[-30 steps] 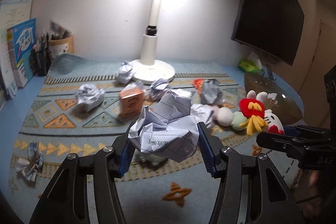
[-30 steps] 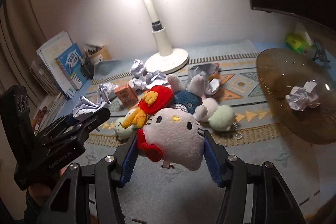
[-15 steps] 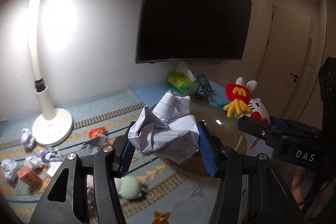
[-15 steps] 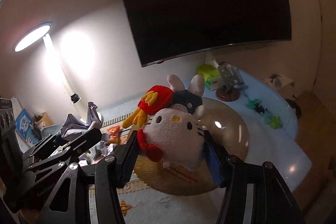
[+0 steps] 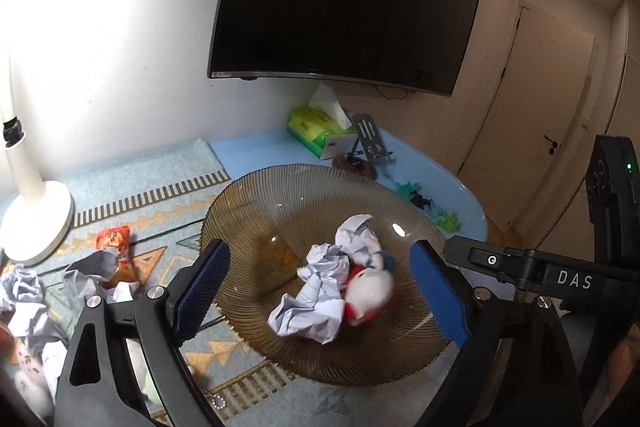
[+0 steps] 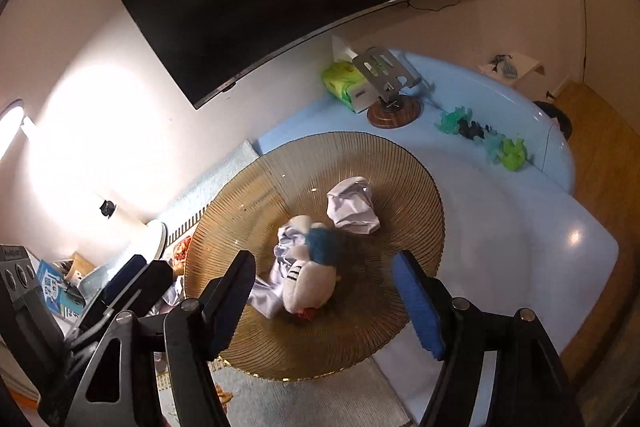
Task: Organize objects
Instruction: 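Move both tools back over the desk, then grasp the stacked pastel plush with the left tool while the right grasps a paper ball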
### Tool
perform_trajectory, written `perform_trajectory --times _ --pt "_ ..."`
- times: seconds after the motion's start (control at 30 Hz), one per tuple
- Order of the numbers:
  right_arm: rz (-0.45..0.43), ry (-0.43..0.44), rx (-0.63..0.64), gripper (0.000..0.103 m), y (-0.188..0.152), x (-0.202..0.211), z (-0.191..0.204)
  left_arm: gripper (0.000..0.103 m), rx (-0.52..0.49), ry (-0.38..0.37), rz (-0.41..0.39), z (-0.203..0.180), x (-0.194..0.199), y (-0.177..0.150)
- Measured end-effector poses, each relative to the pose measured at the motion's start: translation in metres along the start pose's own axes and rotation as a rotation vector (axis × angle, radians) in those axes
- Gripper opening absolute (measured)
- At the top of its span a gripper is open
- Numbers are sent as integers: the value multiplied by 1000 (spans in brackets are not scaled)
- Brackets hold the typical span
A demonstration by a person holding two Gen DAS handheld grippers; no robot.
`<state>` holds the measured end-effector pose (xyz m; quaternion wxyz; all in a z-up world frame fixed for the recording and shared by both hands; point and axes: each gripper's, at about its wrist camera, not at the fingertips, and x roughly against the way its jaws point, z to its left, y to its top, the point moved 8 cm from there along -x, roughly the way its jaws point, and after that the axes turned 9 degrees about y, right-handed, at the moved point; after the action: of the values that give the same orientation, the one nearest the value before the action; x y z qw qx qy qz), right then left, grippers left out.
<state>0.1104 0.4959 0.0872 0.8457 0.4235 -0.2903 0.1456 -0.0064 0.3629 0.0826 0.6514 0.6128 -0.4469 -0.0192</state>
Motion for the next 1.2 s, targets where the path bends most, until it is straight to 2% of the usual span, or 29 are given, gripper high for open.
perform_trajectory --times 0.1,0.3,0.53,0.63,0.67,0.7,0.77,0.83,0.97,1.07,1.13,1.2 --pt "5 34 36 70 -6 4 17 91 30 10 -20 12 15 1" --pt "25 109 151 71 -28 5 76 91 49 44 -74 34 55 -2" --pt "37 188 272 71 -57 5 146 91 128 119 -133 87 110 -9" --pt "36 230 315 71 -70 2 178 91 155 194 -159 116 134 -14" --pt "37 240 330 71 -74 0 188 94 165 238 -178 131 145 -17" --pt "40 249 343 71 -79 -3 197 101 178 284 -202 146 157 -20" --pt "57 271 364 71 -92 -11 215 103 211 371 -222 180 175 -28" --pt "85 297 380 71 -107 -24 230 103 238 434 -193 216 188 -39" --pt "116 316 423 71 -138 -56 254 102 322 467 -131 278 202 -72" --pt "117 304 458 71 -158 -85 261 102 333 436 -70 299 196 -98" --pt "79 291 480 71 -166 -102 260 102 297 406 -31 298 182 -113" --pt "56 243 515 71 -171 -119 257 102 259 343 28 292 164 -130"
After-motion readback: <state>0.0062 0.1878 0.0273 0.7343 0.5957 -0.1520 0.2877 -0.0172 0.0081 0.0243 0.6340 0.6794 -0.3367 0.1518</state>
